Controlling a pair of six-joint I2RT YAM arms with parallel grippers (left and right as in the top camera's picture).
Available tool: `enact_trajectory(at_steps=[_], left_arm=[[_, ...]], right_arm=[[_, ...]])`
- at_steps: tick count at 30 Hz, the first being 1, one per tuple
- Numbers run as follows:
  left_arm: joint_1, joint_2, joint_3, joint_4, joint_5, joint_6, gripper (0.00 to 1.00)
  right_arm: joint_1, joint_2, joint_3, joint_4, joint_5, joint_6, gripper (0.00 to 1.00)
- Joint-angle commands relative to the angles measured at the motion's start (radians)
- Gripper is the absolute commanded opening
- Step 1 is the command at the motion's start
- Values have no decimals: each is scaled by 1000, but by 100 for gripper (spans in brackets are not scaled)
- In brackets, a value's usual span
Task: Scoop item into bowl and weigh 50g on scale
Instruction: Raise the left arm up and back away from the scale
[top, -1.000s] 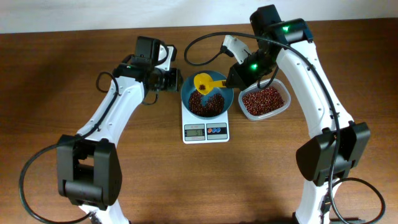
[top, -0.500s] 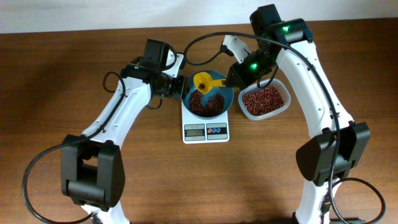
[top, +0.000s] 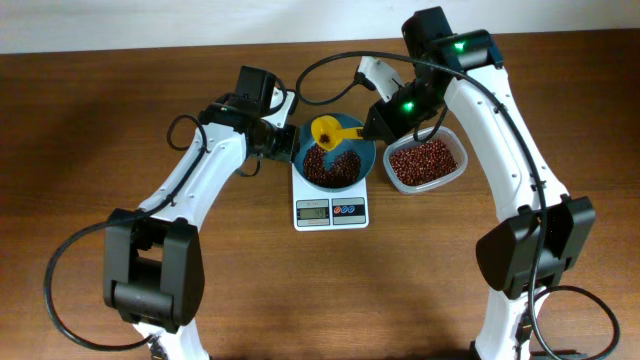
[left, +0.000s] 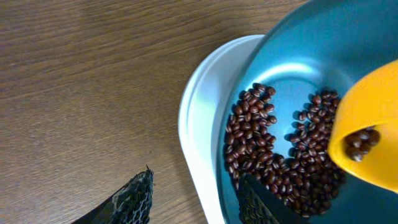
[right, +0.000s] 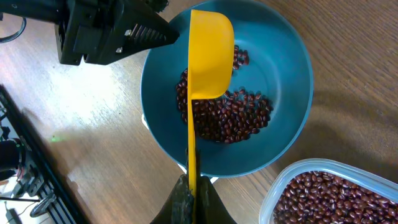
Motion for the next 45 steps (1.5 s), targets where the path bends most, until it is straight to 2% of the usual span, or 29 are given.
enact_trajectory(at_steps=[1, 17, 22, 26, 28, 29, 37, 45], left_arm=[[2, 12, 15, -5, -37, 27, 48], [2, 12, 15, -14, -67, 27, 48], [2, 9, 60, -26, -19, 27, 51], [3, -24, 153, -76, -3, 58, 63], [3, -51, 177, -99, -3, 113, 82], [8, -73, 187, -119, -4, 148, 99], [166, -181, 190, -184, 7, 170, 99], [181, -181, 190, -187, 5, 170, 99]], right_arm=[[4, -45, 24, 3, -20, -11, 4], [4, -45, 24, 2, -21, -11, 4], [4, -50, 24, 2, -40, -11, 4], [3, -71, 25, 0, -38, -11, 4], [3, -79, 25, 0, -14, -11, 4], [3, -82, 25, 0, -2, -12, 4], [3, -84, 26, -1, 3, -12, 4], [3, -84, 26, -2, 3, -12, 4]])
